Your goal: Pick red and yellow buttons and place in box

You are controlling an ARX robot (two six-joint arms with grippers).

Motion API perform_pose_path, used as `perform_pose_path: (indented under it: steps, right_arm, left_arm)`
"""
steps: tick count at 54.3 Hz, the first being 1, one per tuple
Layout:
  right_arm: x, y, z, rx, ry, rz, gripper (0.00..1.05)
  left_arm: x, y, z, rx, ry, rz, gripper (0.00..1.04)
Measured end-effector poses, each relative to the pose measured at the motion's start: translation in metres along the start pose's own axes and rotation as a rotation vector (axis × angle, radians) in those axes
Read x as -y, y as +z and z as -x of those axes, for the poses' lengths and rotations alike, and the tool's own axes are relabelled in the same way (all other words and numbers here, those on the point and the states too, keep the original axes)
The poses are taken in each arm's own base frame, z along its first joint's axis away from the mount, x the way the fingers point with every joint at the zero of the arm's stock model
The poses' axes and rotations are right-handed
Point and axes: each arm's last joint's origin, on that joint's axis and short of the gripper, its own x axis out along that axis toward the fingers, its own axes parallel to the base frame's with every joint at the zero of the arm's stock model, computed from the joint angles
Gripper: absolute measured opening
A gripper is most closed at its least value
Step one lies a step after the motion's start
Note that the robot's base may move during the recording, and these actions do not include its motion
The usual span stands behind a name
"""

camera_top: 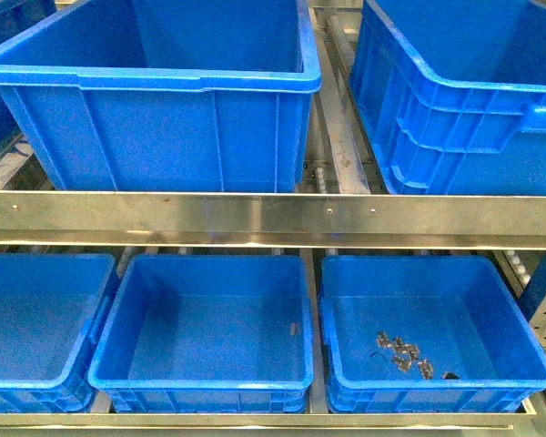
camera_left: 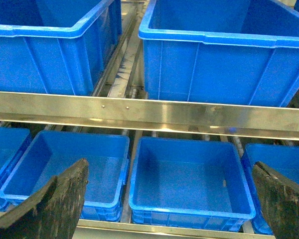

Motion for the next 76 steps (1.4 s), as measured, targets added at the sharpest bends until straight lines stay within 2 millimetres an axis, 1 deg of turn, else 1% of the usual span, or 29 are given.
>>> perform_pose_path:
  steps: [2,3,4,8,9,16,17,21,22,25,27,31,76]
  right_arm:
    - [0.0,0.0,0.0,0.0,0.0,0.0,0.2]
    - [0.0,-0.0001,0.0,0.0,0.0,0.0,0.25]
    - [0.0,0.0,0.0,0.0,0.0,0.0,0.27]
    - [0.0,-0.0001,0.0,0.0,0.0,0.0,0.41]
    - [0.0,-0.0001,0.0,0.0,0.0,0.0,0.43]
    - [0.0,-0.0001,0.0,0.0,0.0,0.0,0.68]
    - [0.0,-0.0001,0.0,0.0,0.0,0.0,0.69]
    - [0.0,-0.0001,0.0,0.0,0.0,0.0,0.83]
    - [0.0,-0.0001,0.0,0.0,0.0,0.0,0.85]
    - [0.0,-0.0001,0.0,0.0,0.0,0.0,0.95]
    - [0.0,-0.0001,0.0,0.0,0.0,0.0,0.99]
    - [0.0,-0.0001,0.0,0.0,0.0,0.0,0.97]
    - [0.0,0.0,0.0,0.001,0.0,0.0,0.97]
  left_arm:
    - [0.0,0.0,0.0,0.0,0.0,0.0,0.97]
    - [0.0,0.0,0.0,0.0,0.0,0.0,0.97]
    - [0.0,0.0,0.0,0.0,0.0,0.0,0.97]
    - [0.0,0.0,0.0,0.0,0.0,0.0,0.97]
    - [0.0,0.0,0.0,0.0,0.0,0.0,0.97]
    - [0.0,0.0,0.0,0.0,0.0,0.0,0.97]
    - [0.0,0.0,0.0,0.0,0.0,0.0,0.97]
    - [0.0,0.0,0.0,0.0,0.0,0.0,0.97]
    - [0.0,0.0,0.0,0.0,0.0,0.0,0.97]
    - [0.0,0.0,0.0,0.0,0.0,0.0,0.97]
    - [0.0,0.0,0.0,0.0,0.0,0.0,0.97]
    - [0.0,0.0,0.0,0.0,0.0,0.0,0.97]
    - [0.0,0.0001,0.0,0.001,0.0,0.0,0.97]
